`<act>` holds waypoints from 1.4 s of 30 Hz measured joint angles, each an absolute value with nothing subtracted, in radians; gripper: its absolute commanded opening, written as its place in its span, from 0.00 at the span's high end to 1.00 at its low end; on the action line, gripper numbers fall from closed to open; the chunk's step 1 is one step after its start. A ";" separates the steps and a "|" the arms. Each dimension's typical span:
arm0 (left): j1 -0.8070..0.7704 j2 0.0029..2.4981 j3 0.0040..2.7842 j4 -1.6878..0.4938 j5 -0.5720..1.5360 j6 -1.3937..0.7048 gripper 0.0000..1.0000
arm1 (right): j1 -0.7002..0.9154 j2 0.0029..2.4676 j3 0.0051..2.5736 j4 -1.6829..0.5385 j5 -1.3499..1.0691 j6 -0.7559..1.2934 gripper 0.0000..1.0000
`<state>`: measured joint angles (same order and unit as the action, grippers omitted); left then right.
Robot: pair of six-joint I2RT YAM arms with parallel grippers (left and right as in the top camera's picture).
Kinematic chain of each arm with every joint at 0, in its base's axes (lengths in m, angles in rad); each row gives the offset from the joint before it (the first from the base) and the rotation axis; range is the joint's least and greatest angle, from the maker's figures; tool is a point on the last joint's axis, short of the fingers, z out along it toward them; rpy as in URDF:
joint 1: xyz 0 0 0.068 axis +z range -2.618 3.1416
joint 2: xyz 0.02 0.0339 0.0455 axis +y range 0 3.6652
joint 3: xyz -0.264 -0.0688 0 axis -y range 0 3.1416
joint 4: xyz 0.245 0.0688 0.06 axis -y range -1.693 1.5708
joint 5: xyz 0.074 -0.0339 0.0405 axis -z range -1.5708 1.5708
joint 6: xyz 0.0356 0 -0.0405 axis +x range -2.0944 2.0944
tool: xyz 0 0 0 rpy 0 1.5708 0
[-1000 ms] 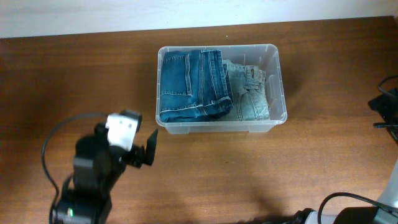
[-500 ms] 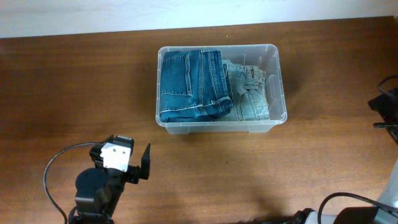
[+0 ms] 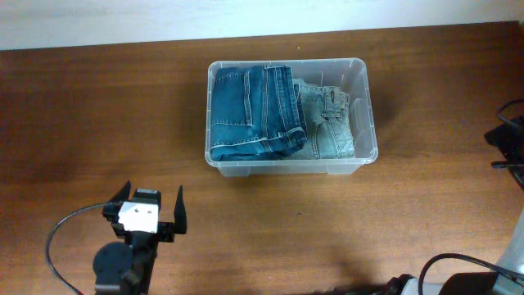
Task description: Pack container
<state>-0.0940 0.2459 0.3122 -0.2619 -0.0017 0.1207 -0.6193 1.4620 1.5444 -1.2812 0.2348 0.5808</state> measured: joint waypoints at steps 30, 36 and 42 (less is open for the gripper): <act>0.037 0.015 0.016 0.196 -0.009 0.121 0.01 | -0.619 1.462 1.544 -1.281 0.234 0.581 0.02; 0.041 0.015 0.015 0.226 -0.013 0.121 0.01 | -0.619 1.462 1.544 -1.281 0.234 0.580 0.02; 0.061 0.013 0.015 0.213 -0.020 0.121 0.01 | -0.619 1.462 1.544 -1.281 0.234 0.580 0.02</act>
<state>0.0608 0.0128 0.0154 0.2131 -0.0200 0.1207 -0.6193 1.4620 1.5444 -1.2812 0.2344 0.5800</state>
